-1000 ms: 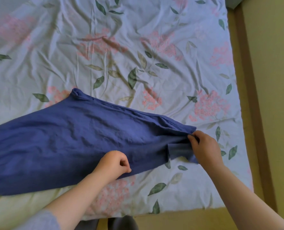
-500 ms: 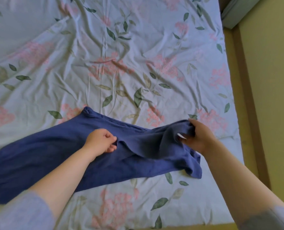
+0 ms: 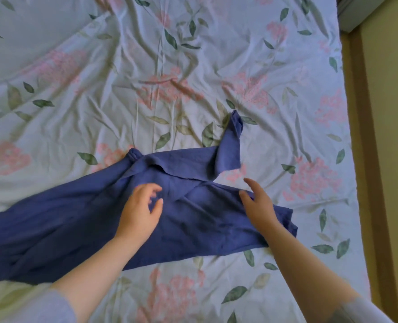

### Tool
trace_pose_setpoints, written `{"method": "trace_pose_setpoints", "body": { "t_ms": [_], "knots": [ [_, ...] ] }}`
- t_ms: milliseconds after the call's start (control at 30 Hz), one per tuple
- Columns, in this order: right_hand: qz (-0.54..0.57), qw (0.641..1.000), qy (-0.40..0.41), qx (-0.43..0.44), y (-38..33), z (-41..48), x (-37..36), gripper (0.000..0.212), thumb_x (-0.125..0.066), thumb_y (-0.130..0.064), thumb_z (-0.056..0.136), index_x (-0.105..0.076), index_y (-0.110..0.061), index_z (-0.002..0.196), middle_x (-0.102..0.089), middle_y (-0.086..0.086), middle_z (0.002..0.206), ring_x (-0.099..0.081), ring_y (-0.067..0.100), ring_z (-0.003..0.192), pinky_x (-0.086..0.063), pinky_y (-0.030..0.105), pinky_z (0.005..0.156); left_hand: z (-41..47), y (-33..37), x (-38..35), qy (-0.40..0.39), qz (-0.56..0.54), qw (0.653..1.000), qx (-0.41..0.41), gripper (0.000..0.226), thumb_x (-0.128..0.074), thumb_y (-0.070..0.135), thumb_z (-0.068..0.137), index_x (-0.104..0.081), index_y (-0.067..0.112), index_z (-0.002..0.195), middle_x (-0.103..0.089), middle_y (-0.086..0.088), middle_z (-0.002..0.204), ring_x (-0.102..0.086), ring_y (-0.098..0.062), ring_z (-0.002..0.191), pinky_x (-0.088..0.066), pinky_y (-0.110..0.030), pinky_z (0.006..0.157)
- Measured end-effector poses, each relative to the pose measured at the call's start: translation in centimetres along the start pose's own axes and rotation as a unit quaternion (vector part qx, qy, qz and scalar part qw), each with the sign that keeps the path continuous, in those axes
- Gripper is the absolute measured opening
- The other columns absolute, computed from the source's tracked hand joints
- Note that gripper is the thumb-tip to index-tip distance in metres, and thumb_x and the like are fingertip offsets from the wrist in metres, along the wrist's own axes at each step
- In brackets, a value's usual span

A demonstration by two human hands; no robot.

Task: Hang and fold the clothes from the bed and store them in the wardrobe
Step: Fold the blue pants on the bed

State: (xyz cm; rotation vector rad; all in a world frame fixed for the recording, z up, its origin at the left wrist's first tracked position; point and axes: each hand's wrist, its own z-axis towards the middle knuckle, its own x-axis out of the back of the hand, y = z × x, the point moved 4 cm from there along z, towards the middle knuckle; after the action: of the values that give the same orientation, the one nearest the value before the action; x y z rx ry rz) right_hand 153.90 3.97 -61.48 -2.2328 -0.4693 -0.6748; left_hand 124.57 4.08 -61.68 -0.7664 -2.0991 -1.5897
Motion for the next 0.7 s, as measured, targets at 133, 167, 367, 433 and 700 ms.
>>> {"method": "trace_pose_setpoints", "body": {
  "t_ms": [133,167,367,433,700],
  "knots": [
    [-0.054,0.996,0.061,-0.035,3.2,-2.4,1.1,0.037,-0.049,-0.021,0.101,-0.049,-0.019,0.138,-0.066,0.004,0.107,-0.06,0.015,0.085,-0.041,0.022,0.078,-3.0,0.1,-3.8,-0.133,0.0,0.991,0.01,0.015,-0.066,0.008,0.085,-0.063,0.019,0.094,-0.059,0.004,0.093,-0.062,-0.012,0.078,-0.053,-0.036,0.076],
    [-0.055,0.995,0.071,-0.041,3.8,-3.0,1.4,0.036,-0.049,-0.021,0.101,-0.05,-0.019,0.136,-0.064,0.001,0.095,-0.057,0.009,0.074,-0.041,0.021,0.07,-3.5,0.4,-4.6,-0.147,-0.006,0.989,0.012,0.013,-0.066,0.008,0.085,-0.063,0.018,0.093,-0.059,0.004,0.093,-0.061,-0.012,0.078,-0.053,-0.035,0.076],
    [-0.064,0.992,0.093,-0.047,6.3,-6.8,2.5,0.034,-0.049,-0.018,0.1,-0.054,-0.012,0.133,-0.053,0.004,0.132,-0.058,0.021,0.1,-0.05,0.033,0.08,-6.0,2.7,-7.3,-0.193,0.011,0.981,0.02,0.009,-0.065,0.012,0.086,-0.064,0.013,0.095,-0.058,0.004,0.092,-0.059,-0.012,0.079,-0.049,-0.027,0.078],
    [-0.063,0.99,0.112,-0.061,7.1,-7.9,2.7,0.033,-0.048,-0.018,0.1,-0.055,-0.01,0.131,-0.05,0.007,0.133,-0.058,0.027,0.103,-0.053,0.041,0.082,-6.9,2.3,-7.6,-0.212,0.051,0.976,0.027,0.01,-0.067,0.016,0.085,-0.065,0.014,0.095,-0.06,0.003,0.094,-0.06,-0.013,0.082,-0.048,-0.027,0.079],
    [0.018,0.978,0.127,-0.166,11.8,-9.8,3.4,0.038,-0.05,-0.017,0.098,-0.045,-0.004,0.134,-0.052,0.022,0.127,-0.057,0.023,0.075,-0.046,0.028,0.06,-9.5,0.6,-9.1,-0.247,0.262,0.931,-0.052,0.038,-0.065,0.035,0.086,-0.054,0.021,0.12,-0.049,0.004,0.12,-0.048,-0.018,0.114,-0.038,-0.025,0.09]
  ]
}}
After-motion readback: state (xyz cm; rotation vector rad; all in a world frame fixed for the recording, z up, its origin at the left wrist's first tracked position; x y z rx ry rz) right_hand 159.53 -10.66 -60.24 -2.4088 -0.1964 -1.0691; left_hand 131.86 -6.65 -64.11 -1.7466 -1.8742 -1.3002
